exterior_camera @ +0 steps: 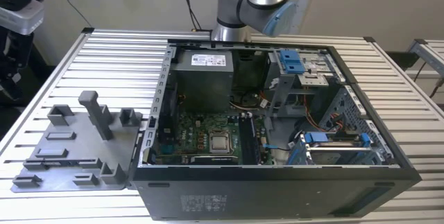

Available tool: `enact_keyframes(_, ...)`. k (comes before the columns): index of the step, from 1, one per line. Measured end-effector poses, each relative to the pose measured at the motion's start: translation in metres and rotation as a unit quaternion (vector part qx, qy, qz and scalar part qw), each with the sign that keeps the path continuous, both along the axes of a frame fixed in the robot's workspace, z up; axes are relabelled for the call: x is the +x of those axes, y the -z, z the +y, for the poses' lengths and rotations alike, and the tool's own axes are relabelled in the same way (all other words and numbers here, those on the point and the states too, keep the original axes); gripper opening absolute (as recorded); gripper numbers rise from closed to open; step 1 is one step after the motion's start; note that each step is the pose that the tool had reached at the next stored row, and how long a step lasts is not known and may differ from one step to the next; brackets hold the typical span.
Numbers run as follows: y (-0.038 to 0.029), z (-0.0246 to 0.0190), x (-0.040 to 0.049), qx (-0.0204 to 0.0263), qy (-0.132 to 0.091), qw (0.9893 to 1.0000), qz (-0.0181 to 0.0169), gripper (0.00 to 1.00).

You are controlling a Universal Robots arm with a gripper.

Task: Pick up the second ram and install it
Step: 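Pick up the second ram and move it above second insertion slot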

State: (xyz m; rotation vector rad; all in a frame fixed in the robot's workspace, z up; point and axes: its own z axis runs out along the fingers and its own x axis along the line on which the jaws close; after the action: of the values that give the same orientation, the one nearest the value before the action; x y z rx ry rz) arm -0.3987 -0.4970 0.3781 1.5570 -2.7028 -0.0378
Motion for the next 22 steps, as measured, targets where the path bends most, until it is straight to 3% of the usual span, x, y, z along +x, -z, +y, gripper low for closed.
enact_keyframes(3,0.0000,0.0000,0.0000,0.0000,-0.027,0.9996,-0.0002,0.11)
enact_keyframes(6,0.0000,0.0000,0.0000,0.0000,-0.054,0.9985,-0.0010,0.11)
enact_keyframes(11,0.0001,0.0001,0.0000,-0.0002,-0.100,0.9950,-0.0054,0.11)
enact_keyframes(14,0.0003,0.0000,0.0000,-0.0002,-0.127,0.9919,-0.0069,0.11)
enact_keyframes(17,0.0004,0.0000,0.0000,-0.0002,-0.154,0.9880,-0.0078,0.11)
enact_keyframes(22,0.0005,0.0000,0.0000,0.0000,-0.199,0.9800,-0.0090,0.11)
